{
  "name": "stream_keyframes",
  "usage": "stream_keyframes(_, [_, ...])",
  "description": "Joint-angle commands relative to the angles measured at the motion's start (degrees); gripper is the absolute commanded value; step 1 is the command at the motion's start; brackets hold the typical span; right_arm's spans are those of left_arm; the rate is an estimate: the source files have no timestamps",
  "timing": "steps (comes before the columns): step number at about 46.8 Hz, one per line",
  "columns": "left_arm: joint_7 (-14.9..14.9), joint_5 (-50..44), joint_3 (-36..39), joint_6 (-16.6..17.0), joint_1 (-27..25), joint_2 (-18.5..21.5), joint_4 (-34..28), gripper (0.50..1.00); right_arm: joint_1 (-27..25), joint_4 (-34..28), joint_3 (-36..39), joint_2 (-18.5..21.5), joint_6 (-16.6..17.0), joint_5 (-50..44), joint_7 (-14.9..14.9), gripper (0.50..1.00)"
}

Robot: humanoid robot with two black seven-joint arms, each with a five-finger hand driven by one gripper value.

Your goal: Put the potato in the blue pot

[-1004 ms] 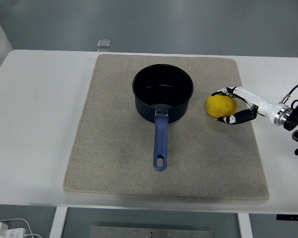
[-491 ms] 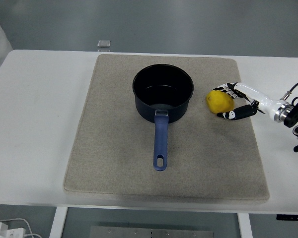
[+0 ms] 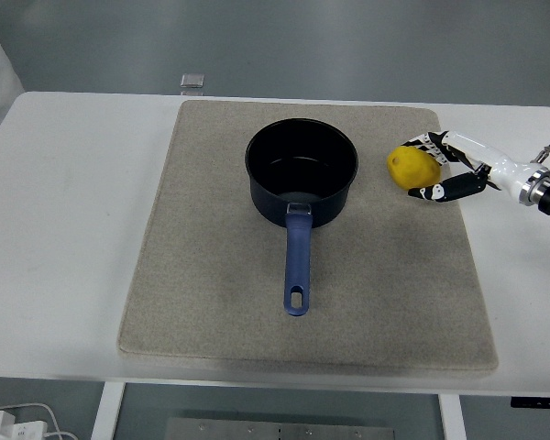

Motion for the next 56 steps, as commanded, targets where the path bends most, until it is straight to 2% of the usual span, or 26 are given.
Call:
stream_keyframes(1, [0.0, 0.0, 0.0, 0.0, 0.0, 0.0, 0.0, 0.999, 1.7, 0.1, 0.1, -0.7, 0.9, 1.1, 0.0, 0.5])
stream_keyframes(5, [0.0, 0.0, 0.0, 0.0, 0.0, 0.0, 0.0, 0.999, 3.9, 0.2, 0.0, -0.8, 1.9, 2.5, -0.1, 0.5])
stream_keyframes(16, [0.0, 0.0, 0.0, 0.0, 0.0, 0.0, 0.0, 0.999, 10.1, 0.7, -0.7, -0.5, 2.3, 4.8, -0.3, 0.5])
stream_keyframes(20, [0.0, 0.0, 0.0, 0.0, 0.0, 0.0, 0.0, 0.999, 11.1, 0.7, -0.5, -0.1, 2.2, 4.9, -1.7, 0.5])
stream_keyframes(39, [0.0, 0.0, 0.0, 0.0, 0.0, 0.0, 0.0, 0.999, 12.6, -2.3, -3.2, 14.1, 1.9, 4.7, -2.2, 0.5])
stream_keyframes(56, [0.0, 0.0, 0.0, 0.0, 0.0, 0.0, 0.0, 0.999, 12.0, -5.0, -5.3, 18.8, 1.5, 4.6, -2.2, 0.5])
